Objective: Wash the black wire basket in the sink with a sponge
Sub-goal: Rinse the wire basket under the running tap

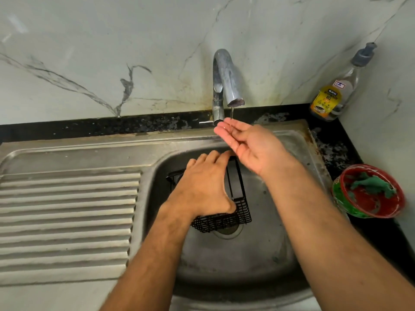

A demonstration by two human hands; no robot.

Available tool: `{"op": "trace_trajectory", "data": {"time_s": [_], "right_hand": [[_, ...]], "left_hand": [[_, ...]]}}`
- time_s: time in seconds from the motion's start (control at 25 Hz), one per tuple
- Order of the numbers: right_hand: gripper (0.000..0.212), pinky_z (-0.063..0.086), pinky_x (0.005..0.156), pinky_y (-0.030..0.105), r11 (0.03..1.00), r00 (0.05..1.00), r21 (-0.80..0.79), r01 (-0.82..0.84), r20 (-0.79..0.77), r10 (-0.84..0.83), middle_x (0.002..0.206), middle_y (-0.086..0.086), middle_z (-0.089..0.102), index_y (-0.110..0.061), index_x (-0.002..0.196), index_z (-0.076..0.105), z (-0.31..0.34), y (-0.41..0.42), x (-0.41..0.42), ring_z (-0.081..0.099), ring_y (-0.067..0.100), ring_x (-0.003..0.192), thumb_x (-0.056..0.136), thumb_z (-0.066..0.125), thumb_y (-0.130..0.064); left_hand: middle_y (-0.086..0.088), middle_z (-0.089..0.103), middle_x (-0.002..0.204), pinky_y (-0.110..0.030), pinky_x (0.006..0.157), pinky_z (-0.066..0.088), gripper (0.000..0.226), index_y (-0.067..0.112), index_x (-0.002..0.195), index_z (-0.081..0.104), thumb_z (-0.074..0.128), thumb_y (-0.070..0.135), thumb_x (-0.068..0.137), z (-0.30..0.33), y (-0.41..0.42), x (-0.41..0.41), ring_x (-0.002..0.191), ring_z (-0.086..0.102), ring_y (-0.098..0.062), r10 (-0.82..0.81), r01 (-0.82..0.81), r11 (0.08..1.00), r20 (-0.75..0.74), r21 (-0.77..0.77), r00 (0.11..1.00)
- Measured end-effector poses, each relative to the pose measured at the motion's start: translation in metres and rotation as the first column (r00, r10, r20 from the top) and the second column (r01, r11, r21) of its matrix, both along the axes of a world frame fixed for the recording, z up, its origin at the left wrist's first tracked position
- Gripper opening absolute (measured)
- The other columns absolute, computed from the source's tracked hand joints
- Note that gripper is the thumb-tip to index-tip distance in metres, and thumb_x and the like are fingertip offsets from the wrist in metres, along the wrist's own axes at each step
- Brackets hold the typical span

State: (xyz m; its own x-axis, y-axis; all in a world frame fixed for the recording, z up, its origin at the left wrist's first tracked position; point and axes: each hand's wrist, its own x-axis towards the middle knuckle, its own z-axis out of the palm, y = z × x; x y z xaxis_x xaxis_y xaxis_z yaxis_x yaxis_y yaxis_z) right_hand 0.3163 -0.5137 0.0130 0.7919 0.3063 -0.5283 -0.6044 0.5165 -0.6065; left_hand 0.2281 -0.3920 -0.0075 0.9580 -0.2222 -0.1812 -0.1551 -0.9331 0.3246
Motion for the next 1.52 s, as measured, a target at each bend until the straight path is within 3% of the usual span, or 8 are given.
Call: {"op": "trace_trajectory", "data": {"time_s": [0.16, 0.48, 0.6, 0.72, 0.88, 1.12, 1.4, 1.52], "right_hand": [[0.035, 0.06, 0.084, 0.029, 0.913, 0.958, -0.357, -0.196, 0.128, 0.256, 0.117, 0.023, 0.068, 0.007, 0.12, 0.062, 0.014, -0.021, -0.003, 0.07, 0.028, 0.106, 0.096, 0.039, 0.019], [0.014, 0.058, 0.063, 0.027, 0.457, 0.758, -0.879, 0.136, 0.39, 0.523, 0.097, 0.003, 0.075, -0.013, 0.103, 0.076, 0.008, 0.004, 0.049, 0.07, 0.015, 0.077, 0.093, 0.067, -0.018], [0.028, 0.048, 0.09, 0.024, 0.196, 0.584, -0.98, 0.031, 0.177, 0.793, 0.118, 0.001, 0.07, -0.022, 0.12, 0.071, -0.007, 0.022, 0.074, 0.066, 0.017, 0.106, 0.095, 0.066, -0.033], [0.04, 0.048, 0.088, 0.026, -0.149, 0.393, -0.989, 0.005, -0.135, 0.909, 0.127, 0.005, 0.064, -0.032, 0.141, 0.054, -0.017, 0.036, 0.082, 0.064, 0.02, 0.105, 0.101, 0.056, -0.033], [0.022, 0.037, 0.039, 0.014, 0.143, 0.51, -0.985, -0.101, 0.072, 0.857, 0.07, -0.003, 0.057, -0.026, 0.122, 0.063, -0.024, 0.034, 0.076, 0.054, 0.009, 0.055, 0.103, 0.053, -0.022], [0.025, 0.035, 0.04, 0.015, 0.724, 0.8, -0.636, -0.268, 0.272, 0.535, 0.07, 0.0, 0.052, -0.022, 0.123, 0.059, -0.032, 0.008, 0.062, 0.044, 0.001, 0.043, 0.103, 0.052, -0.009], [0.027, 0.051, 0.089, 0.033, 0.597, 0.883, -0.798, 0.081, 0.335, 0.329, 0.102, -0.007, 0.075, -0.035, 0.113, 0.071, -0.057, -0.037, -0.034, 0.068, 0.013, 0.099, 0.101, 0.048, -0.041], [0.042, 0.038, 0.107, 0.034, 0.502, 0.922, -0.851, 0.151, 0.305, 0.239, 0.135, -0.001, 0.061, -0.029, 0.139, 0.055, -0.056, -0.052, -0.086, 0.054, 0.018, 0.126, 0.104, 0.039, -0.046]], "left_hand": [[0.005, 0.048, 0.139, -0.043, 0.107, 0.044, 0.106, 0.018, 0.148, 0.041, 0.083, 0.049, 0.056, 0.002, -0.003, 0.022, 0.124, 0.05, -0.024, 0.01, -0.011, 1.0, -0.052, -0.022, 0.999], [0.01, 0.047, 0.143, -0.042, 0.107, 0.047, 0.124, 0.028, 0.161, 0.014, 0.077, 0.051, 0.057, -0.007, -0.004, 0.034, 0.127, 0.051, -0.021, 0.024, -0.024, 0.999, -0.003, -0.044, 1.0], [0.011, 0.041, 0.155, -0.043, 0.112, 0.04, 0.123, 0.029, 0.162, 0.013, 0.076, 0.053, 0.059, -0.013, -0.01, 0.033, 0.135, 0.044, -0.019, 0.035, -0.033, 0.998, 0.044, -0.058, 0.998], [0.013, 0.046, 0.15, -0.034, 0.107, 0.038, 0.119, 0.026, 0.161, 0.022, 0.075, 0.059, 0.06, -0.023, -0.023, 0.024, 0.123, 0.048, -0.015, 0.023, -0.017, 0.999, 0.151, -0.04, 0.988], [0.013, 0.044, 0.153, -0.031, 0.106, 0.036, 0.116, 0.025, 0.16, 0.024, 0.073, 0.061, 0.062, -0.028, -0.02, 0.023, 0.124, 0.049, -0.014, 0.008, 0.003, 0.998, 0.193, -0.056, 0.981], [0.014, 0.038, 0.158, -0.033, 0.108, 0.038, 0.117, 0.029, 0.161, 0.019, 0.073, 0.06, 0.062, -0.023, -0.009, 0.02, 0.128, 0.046, -0.014, 0.024, -0.012, 0.997, 0.149, -0.081, 0.988], [0.012, 0.048, 0.145, -0.032, 0.095, 0.038, 0.111, 0.022, 0.154, 0.032, 0.077, 0.058, 0.06, -0.022, -0.029, -0.003, 0.112, 0.049, -0.016, -0.088, 0.087, 0.996, 0.142, 0.013, 0.986], [0.012, 0.051, 0.14, -0.033, 0.095, 0.035, 0.105, 0.022, 0.149, 0.039, 0.081, 0.053, 0.057, -0.021, -0.049, -0.023, 0.108, 0.047, -0.015, -0.189, 0.184, 0.982, 0.125, 0.046, 0.974]]}}
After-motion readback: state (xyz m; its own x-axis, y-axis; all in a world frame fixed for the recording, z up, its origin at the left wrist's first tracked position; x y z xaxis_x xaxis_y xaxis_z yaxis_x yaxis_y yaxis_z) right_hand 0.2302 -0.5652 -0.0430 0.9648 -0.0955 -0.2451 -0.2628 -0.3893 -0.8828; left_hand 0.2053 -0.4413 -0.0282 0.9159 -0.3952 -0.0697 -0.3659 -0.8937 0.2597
